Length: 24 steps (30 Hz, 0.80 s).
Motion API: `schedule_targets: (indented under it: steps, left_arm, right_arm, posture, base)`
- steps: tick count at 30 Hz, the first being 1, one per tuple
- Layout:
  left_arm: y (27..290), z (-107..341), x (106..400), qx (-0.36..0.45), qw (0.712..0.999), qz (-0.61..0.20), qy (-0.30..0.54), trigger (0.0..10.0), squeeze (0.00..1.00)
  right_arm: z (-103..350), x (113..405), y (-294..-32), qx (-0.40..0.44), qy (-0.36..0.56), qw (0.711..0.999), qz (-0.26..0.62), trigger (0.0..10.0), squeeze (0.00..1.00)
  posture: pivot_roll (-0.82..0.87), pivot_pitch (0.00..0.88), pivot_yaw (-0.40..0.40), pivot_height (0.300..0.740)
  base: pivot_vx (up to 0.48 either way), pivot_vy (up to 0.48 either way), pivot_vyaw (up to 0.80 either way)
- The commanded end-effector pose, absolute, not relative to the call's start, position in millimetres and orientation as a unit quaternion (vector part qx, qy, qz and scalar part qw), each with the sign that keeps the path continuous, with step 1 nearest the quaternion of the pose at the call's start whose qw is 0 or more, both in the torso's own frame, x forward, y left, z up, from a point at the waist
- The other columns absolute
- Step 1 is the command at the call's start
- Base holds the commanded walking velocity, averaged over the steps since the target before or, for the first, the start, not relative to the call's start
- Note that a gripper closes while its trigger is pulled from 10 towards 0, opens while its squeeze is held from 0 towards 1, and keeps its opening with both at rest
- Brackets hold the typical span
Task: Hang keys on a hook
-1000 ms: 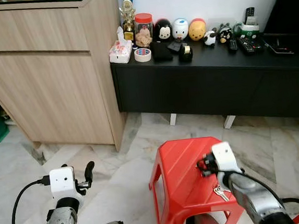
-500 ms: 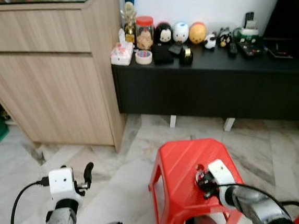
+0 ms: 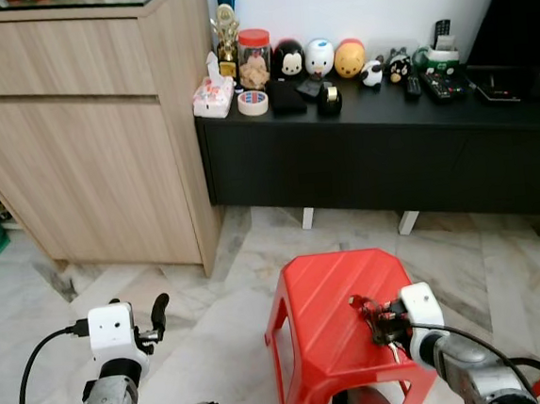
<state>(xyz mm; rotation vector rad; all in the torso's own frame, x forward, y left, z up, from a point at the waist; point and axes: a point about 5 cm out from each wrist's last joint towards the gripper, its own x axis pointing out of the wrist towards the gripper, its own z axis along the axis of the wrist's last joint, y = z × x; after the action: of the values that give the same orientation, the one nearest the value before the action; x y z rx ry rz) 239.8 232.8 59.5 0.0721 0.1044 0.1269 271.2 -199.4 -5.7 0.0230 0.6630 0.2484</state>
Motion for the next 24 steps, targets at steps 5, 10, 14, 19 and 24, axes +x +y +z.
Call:
schedule_targets:
  steps: [5,10,14,19,24]
  left_arm:
    - [232.5,55.2,238.6,0.040,0.995,0.060,0.061,10.0,0.00]
    - [231.6,54.5,238.9,0.039,0.996,0.059,0.062,10.0,0.00]
    - [231.5,53.7,238.6,0.039,0.995,0.060,0.063,10.0,0.00]
    - [232.0,52.8,238.3,0.039,0.995,0.060,0.065,10.0,0.00]
    - [231.0,52.0,239.6,0.038,0.995,0.058,0.065,10.0,0.00]
  right_arm:
    - [17.6,285.2,-199.3,0.080,0.244,0.959,0.124,10.0,0.00]
    - [18.6,287.7,-201.0,0.082,0.244,0.960,0.112,10.0,0.00]
    - [13.3,283.0,-198.4,0.003,0.269,0.954,0.130,10.0,0.00]
    - [3.1,276.3,-199.3,-0.140,0.316,0.925,0.155,10.0,1.00]
    - [1.2,275.6,-200.4,-0.207,0.328,0.906,0.167,10.0,1.00]
  posture:
    - [0.08,0.000,-0.083,0.598]
    - [0.08,0.000,-0.085,0.598]
    - [0.08,0.000,-0.085,0.598]
    - [0.08,0.000,-0.082,0.598]
    - [0.07,0.000,-0.083,0.598]
  base:
    - [0.000,0.000,0.00]
    - [0.000,0.000,0.00]
    - [0.000,0.000,0.00]
    - [0.000,0.000,0.00]
    - [0.000,0.000,0.00]
